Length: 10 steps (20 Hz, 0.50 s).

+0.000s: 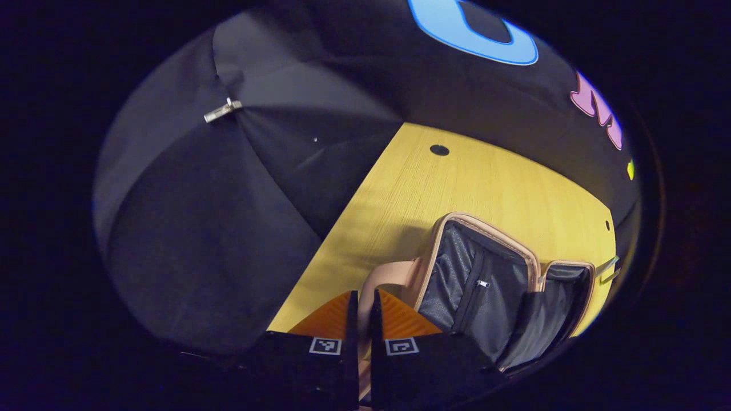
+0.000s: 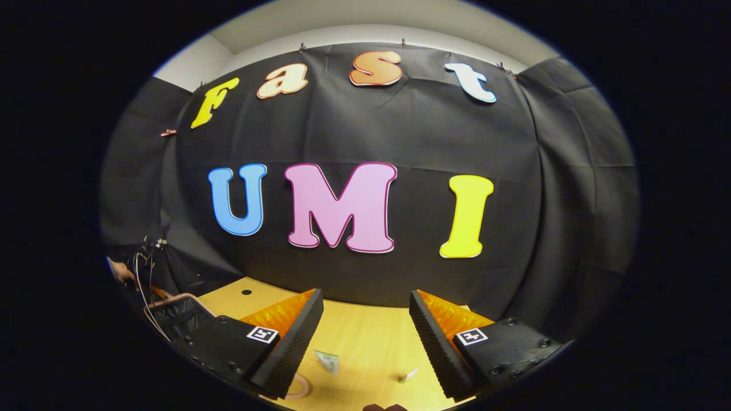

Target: First open the suitcase, pack the skin care products into it, and then close the suitcase.

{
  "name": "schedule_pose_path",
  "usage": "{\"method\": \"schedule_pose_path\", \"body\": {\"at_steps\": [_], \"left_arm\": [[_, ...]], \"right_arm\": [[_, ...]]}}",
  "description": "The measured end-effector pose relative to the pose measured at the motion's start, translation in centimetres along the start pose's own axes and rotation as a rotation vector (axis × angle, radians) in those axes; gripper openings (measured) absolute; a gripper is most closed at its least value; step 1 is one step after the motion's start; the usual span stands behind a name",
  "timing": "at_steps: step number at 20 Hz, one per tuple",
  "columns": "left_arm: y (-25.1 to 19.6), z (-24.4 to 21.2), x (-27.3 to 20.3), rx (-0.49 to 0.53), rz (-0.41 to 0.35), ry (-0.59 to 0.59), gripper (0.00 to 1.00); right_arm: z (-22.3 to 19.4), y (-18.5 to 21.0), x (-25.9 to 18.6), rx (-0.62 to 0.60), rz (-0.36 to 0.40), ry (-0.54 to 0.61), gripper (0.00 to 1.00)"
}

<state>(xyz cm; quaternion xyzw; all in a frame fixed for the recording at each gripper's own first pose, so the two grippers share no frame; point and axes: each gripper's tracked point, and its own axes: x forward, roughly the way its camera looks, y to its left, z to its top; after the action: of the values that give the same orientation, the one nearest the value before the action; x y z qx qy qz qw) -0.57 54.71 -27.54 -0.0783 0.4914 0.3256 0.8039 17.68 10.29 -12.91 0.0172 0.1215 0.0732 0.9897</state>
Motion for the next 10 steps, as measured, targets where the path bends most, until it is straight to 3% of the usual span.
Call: {"method": "schedule_pose_path", "body": {"at_steps": [4, 7, 8, 10], "left_arm": [[0.5, -2.1, 4.8, -0.031, -0.083, 0.061, 0.15], [1.9, -2.1, 6.0, 0.023, -0.098, 0.049, 0.21], [2.0, -1.7, 5.7, 0.026, -0.108, 0.025, 0.5], [1.8, -0.1, 5.1, 0.016, -0.132, -0.057, 0.88]], "right_arm": [[0.3, 1.1, 0.4, 0.058, -0.068, 0.002, 0.96], [0.3, 0.4, 0.4, 0.074, -0.135, 0.0, 0.96], [0.3, -0.3, 0.3, 0.07, -0.167, -0.005, 0.96], [0.2, -1.6, 0.1, 0.051, -0.222, -0.024, 0.96]]}}
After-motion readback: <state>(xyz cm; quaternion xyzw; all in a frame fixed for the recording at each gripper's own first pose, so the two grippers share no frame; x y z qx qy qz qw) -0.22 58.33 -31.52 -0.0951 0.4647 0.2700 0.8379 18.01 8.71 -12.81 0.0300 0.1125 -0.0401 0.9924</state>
